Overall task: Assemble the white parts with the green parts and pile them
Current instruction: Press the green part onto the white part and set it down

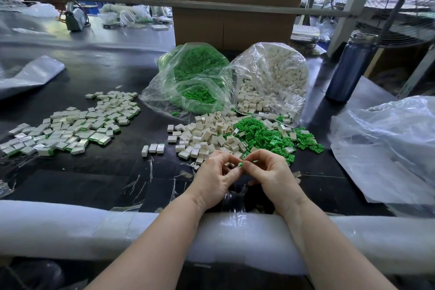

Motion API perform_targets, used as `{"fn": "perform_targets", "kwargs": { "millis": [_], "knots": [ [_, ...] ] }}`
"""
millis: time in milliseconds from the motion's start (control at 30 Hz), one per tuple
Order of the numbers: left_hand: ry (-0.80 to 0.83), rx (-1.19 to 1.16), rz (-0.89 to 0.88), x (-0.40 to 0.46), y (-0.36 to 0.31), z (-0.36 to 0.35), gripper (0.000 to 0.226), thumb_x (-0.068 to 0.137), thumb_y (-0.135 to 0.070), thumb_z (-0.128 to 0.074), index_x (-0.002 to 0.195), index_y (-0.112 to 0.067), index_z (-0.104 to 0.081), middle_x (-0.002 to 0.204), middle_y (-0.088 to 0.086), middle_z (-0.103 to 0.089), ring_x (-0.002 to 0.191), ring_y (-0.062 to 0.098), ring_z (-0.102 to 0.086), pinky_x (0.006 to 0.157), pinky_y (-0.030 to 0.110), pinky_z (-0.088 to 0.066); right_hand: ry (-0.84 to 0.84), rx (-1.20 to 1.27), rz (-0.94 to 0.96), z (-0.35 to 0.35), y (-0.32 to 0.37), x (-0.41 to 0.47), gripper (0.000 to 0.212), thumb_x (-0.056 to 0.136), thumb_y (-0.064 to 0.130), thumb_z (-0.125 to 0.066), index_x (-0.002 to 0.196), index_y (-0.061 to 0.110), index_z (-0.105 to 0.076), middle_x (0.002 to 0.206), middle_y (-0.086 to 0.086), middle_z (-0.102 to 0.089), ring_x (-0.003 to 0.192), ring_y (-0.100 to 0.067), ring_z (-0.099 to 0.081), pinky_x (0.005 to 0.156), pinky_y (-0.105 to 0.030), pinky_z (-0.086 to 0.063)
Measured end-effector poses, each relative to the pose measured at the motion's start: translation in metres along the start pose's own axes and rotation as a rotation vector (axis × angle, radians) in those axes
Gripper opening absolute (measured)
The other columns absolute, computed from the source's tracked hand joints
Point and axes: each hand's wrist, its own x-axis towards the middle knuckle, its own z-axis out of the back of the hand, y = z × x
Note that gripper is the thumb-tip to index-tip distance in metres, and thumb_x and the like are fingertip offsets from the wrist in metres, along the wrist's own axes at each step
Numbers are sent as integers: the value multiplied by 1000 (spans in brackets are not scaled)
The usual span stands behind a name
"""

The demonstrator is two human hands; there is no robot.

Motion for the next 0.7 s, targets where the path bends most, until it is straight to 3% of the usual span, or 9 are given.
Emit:
{"fn": "perform_targets", "kwargs": {
  "millis": [100,167,267,367,467,533,600,700],
  "knots": [
    [-11,-101,26,-3,-3,0,7,88,-8,-60,95,-5,-62,94,26,-66,84,40,-64,80,47,-54,-7,30,1,0,0,0,13,87,8,-63,75,15,-64,66,-1,-66,59,-11,-64,49,-19,-49],
    [-99,-69,-11,-2,-1,1,7,88,-9,-61,94,-11,-63,88,15,-68,77,27,-64,77,39,-56,-45,43,0,0,0,1,10,86,13,-65,76,16,-65,66,0,-65,59,-13,-63,50,-22,-51],
    [-328,-96,-26,1,3,4,13,87,-9,-61,96,-18,-63,85,-2,-65,73,10,-62,70,24,-55,-113,-6,1,1,0,1,12,82,14,-70,72,20,-66,65,4,-64,58,-13,-60,52,-27,-52],
    [-639,-93,21,4,8,10,14,88,-8,-60,97,-18,-64,86,4,-67,75,20,-63,72,33,-55,-140,-17,-14,2,0,1,17,80,10,-71,68,21,-65,64,5,-63,56,-7,-57,52,-26,-51],
    [-889,-25,85,6,13,18,18,89,-5,-56,103,-12,-66,101,13,-64,83,21,-60,82,35,-52,-150,-6,-29,3,0,1,18,80,9,-70,66,20,-65,59,5,-60,53,-4,-54,49,-21,-49],
    [-1001,-6,156,6,14,23,26,90,0,-52,111,-9,-64,116,16,-54,88,21,-57,87,23,-45,-159,10,-32,3,0,1,20,81,8,-70,65,19,-64,60,4,-60,51,-3,-53,48,-20,-48],
    [-1029,-6,246,6,13,26,33,89,5,-49,120,-4,-58,127,17,-41,97,24,-55,93,15,-36,-161,19,-32,3,0,2,20,81,8,-69,65,18,-64,59,7,-59,52,-2,-53,48,-20,-47],
    [-955,44,345,6,11,27,40,89,5,-46,129,1,-49,136,19,-30,117,33,-48,105,25,-32,-164,17,-26,4,-1,2,19,81,8,-69,65,17,-64,53,12,-58,52,0,-53,48,-18,-47]
  ]
}}
